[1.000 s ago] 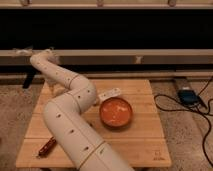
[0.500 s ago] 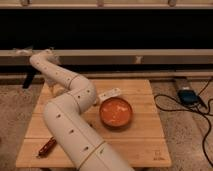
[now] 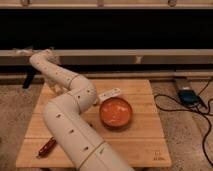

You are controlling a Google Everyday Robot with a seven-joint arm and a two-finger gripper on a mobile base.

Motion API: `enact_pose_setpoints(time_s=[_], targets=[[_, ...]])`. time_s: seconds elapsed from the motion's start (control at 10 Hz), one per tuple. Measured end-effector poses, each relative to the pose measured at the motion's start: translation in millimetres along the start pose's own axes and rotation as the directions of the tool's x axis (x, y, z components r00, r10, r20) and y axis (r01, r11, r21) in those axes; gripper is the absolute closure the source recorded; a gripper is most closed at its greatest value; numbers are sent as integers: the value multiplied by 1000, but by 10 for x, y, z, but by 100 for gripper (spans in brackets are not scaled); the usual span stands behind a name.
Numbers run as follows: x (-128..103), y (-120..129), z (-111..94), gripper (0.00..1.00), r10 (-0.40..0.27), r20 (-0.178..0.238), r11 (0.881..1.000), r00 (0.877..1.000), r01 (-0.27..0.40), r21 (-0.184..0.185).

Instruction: Place the white sponge in the ceramic bowl

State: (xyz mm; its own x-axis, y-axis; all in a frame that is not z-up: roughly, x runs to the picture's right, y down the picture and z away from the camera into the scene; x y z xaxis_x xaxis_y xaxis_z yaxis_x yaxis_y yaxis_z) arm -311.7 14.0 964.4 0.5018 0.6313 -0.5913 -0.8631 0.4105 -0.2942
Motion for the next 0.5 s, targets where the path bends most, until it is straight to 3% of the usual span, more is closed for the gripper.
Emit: enact_pose_setpoints(time_s=[0.2, 0.5], targets=[[1, -12, 2, 100, 1, 0, 1000, 1000, -1, 2], [89, -108, 58, 100, -3, -27, 1000, 1000, 3, -3]])
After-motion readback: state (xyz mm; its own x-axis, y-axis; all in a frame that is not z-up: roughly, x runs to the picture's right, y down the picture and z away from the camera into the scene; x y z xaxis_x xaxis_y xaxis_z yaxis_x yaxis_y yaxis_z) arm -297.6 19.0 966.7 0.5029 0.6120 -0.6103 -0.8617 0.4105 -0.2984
